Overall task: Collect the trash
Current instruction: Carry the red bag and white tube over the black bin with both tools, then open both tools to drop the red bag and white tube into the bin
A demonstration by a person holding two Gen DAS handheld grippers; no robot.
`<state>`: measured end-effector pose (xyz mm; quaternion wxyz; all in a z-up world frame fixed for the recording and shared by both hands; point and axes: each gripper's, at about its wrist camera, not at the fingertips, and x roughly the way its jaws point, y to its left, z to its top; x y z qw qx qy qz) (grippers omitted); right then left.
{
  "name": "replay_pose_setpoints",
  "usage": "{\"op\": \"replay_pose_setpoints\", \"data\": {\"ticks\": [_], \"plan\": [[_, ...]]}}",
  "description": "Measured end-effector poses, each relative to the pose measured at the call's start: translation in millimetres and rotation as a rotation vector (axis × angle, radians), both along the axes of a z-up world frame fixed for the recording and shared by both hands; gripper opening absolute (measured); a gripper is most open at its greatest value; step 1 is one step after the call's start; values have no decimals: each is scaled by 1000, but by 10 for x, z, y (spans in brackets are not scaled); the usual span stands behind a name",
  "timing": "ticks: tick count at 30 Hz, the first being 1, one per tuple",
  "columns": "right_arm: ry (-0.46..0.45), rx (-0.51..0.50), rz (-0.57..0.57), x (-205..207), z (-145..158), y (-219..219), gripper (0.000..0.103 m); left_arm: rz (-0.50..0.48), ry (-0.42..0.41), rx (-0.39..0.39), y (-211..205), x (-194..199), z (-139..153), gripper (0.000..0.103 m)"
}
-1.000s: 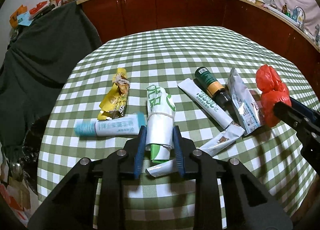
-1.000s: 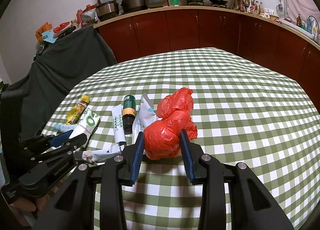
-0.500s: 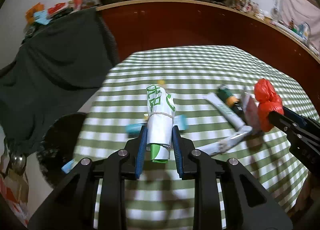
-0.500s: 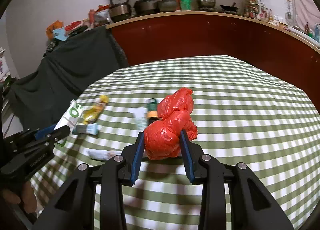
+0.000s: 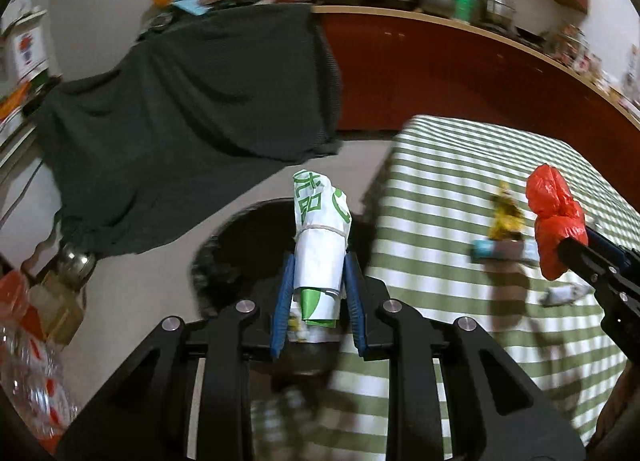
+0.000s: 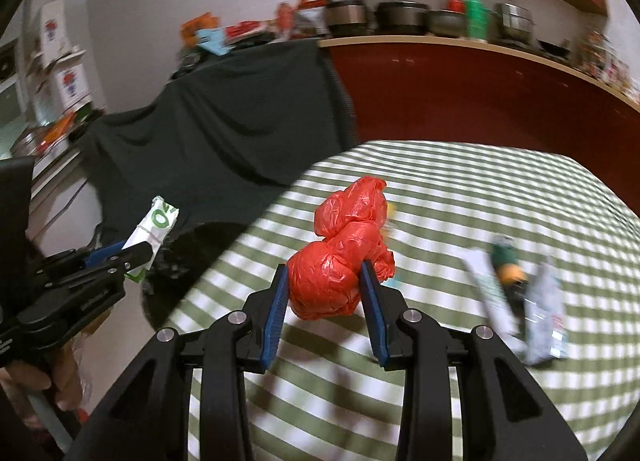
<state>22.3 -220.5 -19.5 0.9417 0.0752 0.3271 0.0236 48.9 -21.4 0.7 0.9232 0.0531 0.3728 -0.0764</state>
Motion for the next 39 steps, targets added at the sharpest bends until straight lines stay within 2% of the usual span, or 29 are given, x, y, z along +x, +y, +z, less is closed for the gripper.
{"op": "replay_pose_setpoints", "data": {"ticks": [7,12,26,29,31,39], "plan": [[-3,-17,105,333,41,472,36,93,-14,-4,467,95,-16,25],[10,-28,164,539,21,733,36,118,-7,-13,649,190,-86,25],[77,-40,247,922,-148,1165,36,110,27,-35,726,435,-296,26],[101,-30,260,982,-202,1226,42,101,30,-27,724,452,-353,29],[101,-27,247,995,-218,1220,52,106,32,-26,711,464,-368,45],[83,-20,217,878,-158,1070,53,126,30,-37,734,465,-349,47]]}}
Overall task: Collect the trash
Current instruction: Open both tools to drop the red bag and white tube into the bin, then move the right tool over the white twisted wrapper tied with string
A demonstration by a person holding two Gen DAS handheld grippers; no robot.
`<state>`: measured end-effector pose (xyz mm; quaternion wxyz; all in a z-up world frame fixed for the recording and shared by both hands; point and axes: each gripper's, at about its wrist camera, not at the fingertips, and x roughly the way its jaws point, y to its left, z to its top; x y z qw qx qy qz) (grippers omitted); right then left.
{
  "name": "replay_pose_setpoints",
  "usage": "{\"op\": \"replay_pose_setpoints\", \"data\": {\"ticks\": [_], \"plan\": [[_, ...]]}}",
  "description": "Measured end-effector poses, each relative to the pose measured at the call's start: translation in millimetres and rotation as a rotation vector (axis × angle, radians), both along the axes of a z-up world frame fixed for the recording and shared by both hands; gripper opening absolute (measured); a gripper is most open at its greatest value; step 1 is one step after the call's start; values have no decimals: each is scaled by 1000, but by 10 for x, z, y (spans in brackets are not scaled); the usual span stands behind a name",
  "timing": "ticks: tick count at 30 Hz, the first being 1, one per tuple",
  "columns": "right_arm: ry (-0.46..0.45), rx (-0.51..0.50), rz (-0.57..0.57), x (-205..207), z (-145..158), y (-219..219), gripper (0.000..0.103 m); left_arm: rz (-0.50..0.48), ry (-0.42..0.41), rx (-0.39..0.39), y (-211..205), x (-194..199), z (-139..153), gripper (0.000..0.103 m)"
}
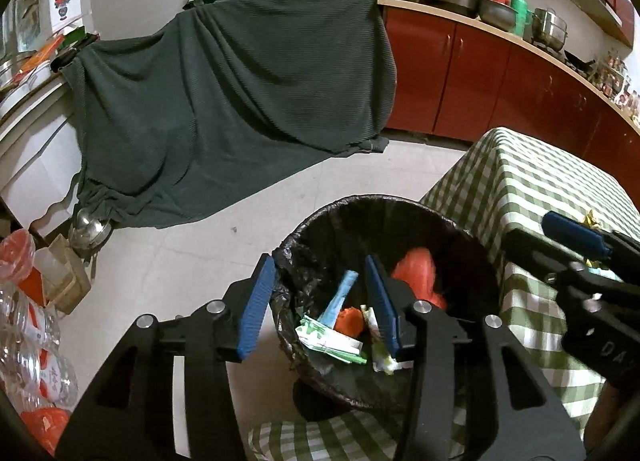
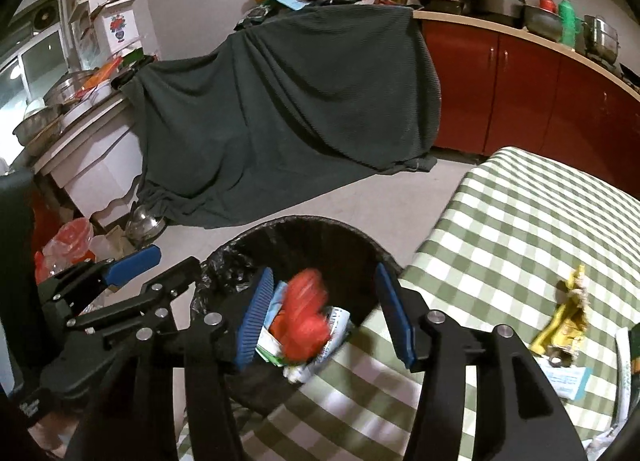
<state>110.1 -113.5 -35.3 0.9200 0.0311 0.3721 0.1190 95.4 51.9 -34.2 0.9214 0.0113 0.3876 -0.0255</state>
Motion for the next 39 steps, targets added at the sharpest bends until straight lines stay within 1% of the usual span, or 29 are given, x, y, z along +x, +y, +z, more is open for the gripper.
{"op": "replay_pose_setpoints", "data": {"ticks": [4,9,14,16,19,24,30,39], "plan": [[-13,-6,-40,-96,73,-219,53,-8,-2,-9,-22,-35,27,50],[-16,-28,-138,-301,118,-615,53,-31,7,-24,-121,-86,43,51],[16,-54,-239,-550,33,-973,53,-61,12,-30,-271,-163,61,51],[32,-60,-262,-650,-24,-1068,53,-72,13,-31,-320,-194,70,51],[57,-76,-286,-796,-110,-1168,53,-87,12,-32,-380,-237,89,51],[94,-62,-308,-915,-258,-1305,53,-102,17,-36,-456,-290,103,52],[99,-66,-316,-1002,-282,-1359,53,-119,10,-37,-524,-363,142,52],[119,-94,-330,-1072,-306,-1527,53,-116,9,-38,-531,-383,140,52]]}}
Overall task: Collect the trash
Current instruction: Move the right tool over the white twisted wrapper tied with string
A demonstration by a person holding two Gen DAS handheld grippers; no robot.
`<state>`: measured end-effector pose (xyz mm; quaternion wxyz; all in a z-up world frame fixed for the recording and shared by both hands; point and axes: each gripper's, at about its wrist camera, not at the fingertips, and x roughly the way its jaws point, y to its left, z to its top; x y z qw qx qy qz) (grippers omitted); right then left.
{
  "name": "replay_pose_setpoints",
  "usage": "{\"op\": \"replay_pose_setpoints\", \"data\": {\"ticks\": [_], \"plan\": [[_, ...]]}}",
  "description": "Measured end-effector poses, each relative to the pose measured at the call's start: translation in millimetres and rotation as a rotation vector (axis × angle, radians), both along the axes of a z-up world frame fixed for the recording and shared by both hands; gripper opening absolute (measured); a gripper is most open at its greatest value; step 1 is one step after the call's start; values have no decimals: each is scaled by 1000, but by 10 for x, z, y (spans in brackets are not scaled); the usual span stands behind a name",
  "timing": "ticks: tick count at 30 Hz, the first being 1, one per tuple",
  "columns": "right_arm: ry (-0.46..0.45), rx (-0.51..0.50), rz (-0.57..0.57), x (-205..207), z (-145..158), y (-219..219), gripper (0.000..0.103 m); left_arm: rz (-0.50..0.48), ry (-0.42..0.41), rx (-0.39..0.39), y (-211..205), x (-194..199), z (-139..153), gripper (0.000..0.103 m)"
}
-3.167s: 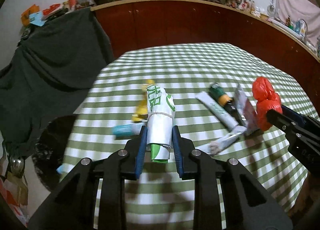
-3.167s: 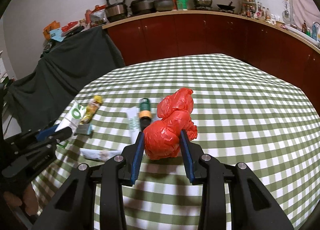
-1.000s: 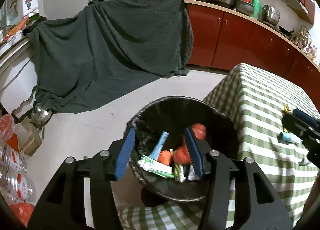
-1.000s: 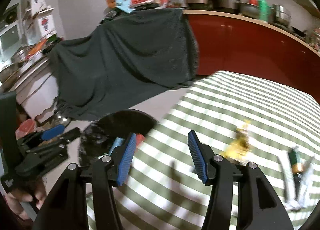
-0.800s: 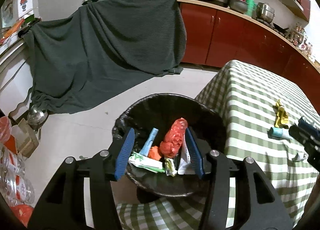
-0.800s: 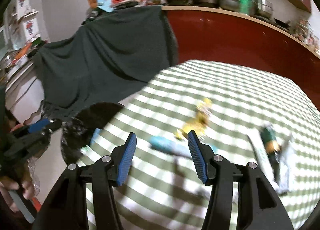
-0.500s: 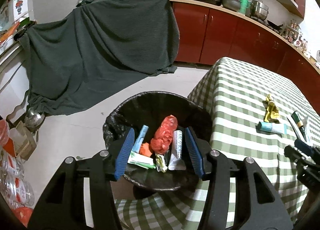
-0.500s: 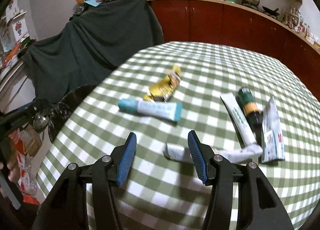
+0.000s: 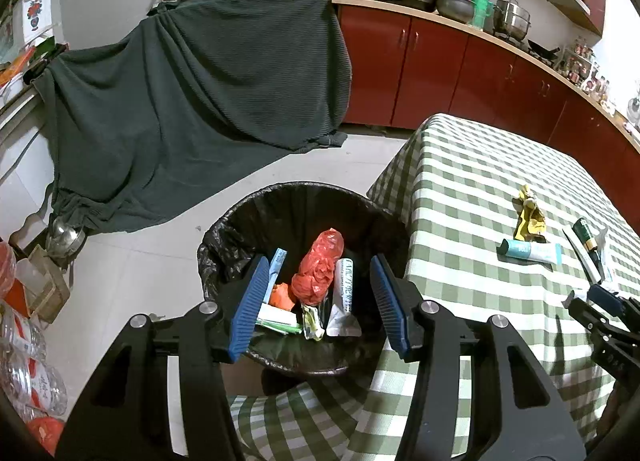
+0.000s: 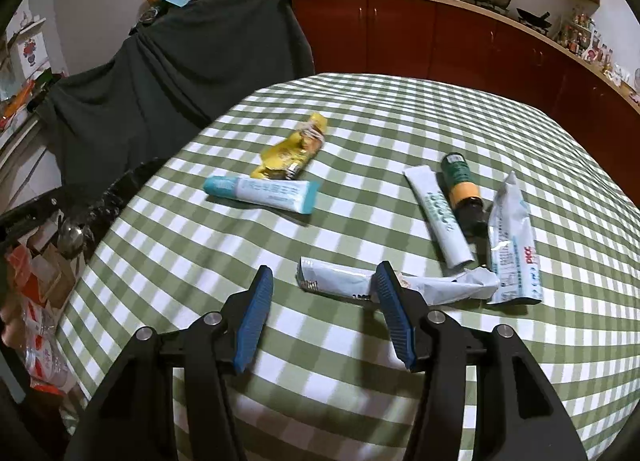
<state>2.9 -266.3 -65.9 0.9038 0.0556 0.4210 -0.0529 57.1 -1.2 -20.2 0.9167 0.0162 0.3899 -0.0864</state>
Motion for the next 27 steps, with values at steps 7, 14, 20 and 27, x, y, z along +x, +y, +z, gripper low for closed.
{"op": "replay_pose_setpoints", "data": {"ticks": [7,14,20,27], "plan": [[14,-27,9,12,-22,-96,53,3,11,5,-18,16,-29,52],[6,12,11,153,-10,-97,53,-12,13,14,-73,23,-25,52],[23,25,30,17,-7,-82,53,-2,15,8,-53,47,-25,52],[31,48,-4,-282,45,-174,53,-18,7,4,-82,17,-2,52]]}}
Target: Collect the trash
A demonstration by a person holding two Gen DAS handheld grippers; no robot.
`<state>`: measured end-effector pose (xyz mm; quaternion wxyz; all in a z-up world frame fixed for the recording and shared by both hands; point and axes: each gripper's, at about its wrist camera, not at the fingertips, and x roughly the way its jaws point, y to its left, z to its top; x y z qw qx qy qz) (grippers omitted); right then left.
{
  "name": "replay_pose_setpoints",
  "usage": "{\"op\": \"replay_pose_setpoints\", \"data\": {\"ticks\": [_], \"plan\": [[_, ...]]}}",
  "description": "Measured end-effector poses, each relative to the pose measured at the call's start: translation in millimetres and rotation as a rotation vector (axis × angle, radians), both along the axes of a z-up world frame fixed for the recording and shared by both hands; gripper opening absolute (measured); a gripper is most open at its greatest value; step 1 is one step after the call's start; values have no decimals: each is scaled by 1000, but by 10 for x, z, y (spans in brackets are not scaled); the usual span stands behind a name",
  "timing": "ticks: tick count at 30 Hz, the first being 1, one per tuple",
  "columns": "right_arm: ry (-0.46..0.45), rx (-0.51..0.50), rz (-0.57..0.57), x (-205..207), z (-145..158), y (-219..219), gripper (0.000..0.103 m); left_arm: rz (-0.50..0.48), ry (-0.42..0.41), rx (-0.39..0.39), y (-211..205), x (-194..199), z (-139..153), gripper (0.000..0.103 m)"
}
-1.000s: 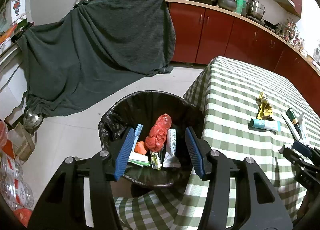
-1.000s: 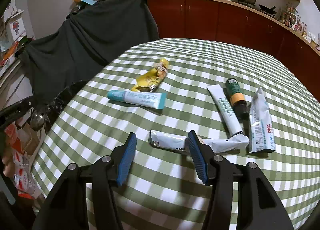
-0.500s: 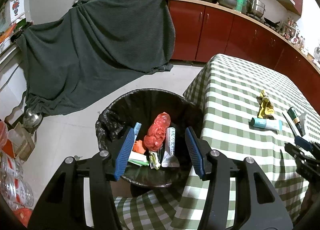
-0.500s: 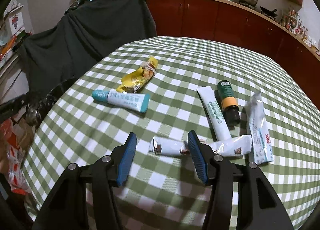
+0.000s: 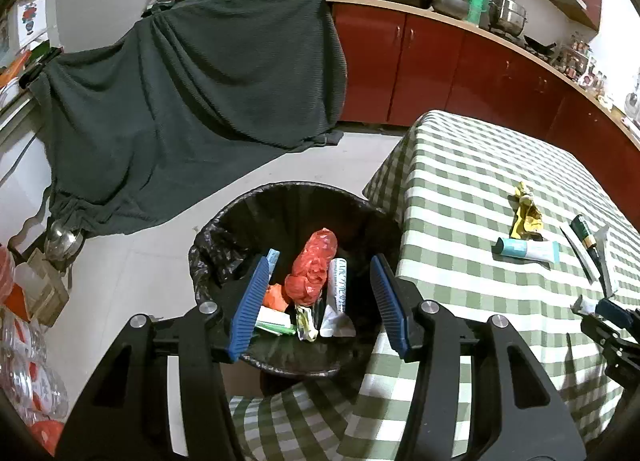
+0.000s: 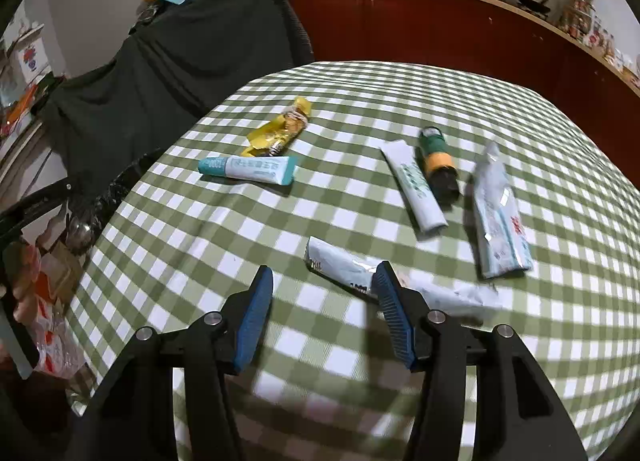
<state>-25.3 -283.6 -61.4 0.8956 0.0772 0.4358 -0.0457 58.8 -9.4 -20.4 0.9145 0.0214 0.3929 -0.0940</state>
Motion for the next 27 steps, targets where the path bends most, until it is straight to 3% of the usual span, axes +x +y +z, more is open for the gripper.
{"op": "replay_pose_setpoints", "data": {"ticks": [10,14,17,19,22,27], "plan": [[29,-21,-30,-80,-42,-240,55,-3,-2,-5,9,-29,16,52],[24,-76,-17,-21,-59,-134,54,-8,-1,-2,-14,-40,17,52],[19,-93,-18,6,-74,-93,44,-10,-2,0,-21,-40,16,52],[24,-87,-13,33,-95,-95,21,-8,-1,2,-19,-35,13,52],[22,-35,-19,56,-106,-141,7,-2,6,-4,-17,-20,-4,52],[16,10,3,114,-93,-78,5,-5,10,-2,-6,-17,-33,52]]}}
